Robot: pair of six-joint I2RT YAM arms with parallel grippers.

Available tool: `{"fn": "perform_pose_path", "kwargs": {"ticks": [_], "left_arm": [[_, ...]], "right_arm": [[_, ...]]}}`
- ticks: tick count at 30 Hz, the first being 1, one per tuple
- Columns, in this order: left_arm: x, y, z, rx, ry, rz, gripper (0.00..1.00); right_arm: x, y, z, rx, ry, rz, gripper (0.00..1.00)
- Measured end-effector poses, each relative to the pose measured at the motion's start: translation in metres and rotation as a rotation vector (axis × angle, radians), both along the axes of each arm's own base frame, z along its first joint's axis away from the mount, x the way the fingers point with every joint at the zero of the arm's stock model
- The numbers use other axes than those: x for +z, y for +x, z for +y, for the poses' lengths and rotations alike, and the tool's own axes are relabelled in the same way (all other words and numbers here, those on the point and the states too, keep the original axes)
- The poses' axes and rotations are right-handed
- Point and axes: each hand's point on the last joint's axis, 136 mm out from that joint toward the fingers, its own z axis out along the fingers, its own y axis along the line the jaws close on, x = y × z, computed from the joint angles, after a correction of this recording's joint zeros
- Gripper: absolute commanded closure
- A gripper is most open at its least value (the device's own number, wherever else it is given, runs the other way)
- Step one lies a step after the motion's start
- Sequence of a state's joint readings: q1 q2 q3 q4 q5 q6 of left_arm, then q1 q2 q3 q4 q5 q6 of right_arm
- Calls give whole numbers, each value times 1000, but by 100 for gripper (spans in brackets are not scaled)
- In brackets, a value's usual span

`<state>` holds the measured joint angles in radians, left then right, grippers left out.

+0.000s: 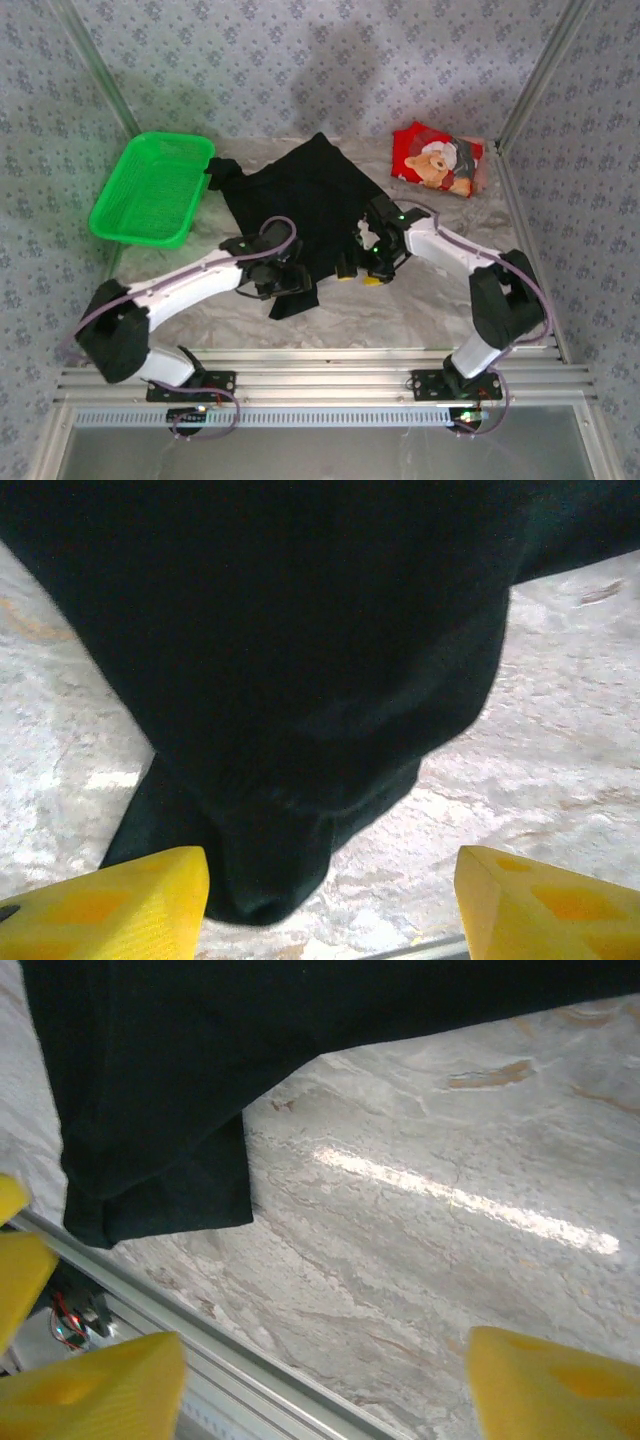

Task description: Fold and stack the t-shirts

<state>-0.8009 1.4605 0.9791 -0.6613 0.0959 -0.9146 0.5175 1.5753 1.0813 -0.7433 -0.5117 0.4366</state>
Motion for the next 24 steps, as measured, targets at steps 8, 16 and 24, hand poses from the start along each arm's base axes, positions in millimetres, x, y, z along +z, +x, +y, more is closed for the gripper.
{"fn": "perform_pose_path", "kwargs": {"ticks": [8, 16, 24], "left_arm": [[-37, 9, -15, -53, 150, 83, 50], [-33, 9, -17, -113, 213, 102, 100], [62, 25, -44, -97, 24, -44, 100]], "right_arm": [[71, 3, -11, -24, 158, -296, 0], [83, 4, -28, -76, 183, -353, 0], [81, 4, -38, -107, 181, -362, 0]]}}
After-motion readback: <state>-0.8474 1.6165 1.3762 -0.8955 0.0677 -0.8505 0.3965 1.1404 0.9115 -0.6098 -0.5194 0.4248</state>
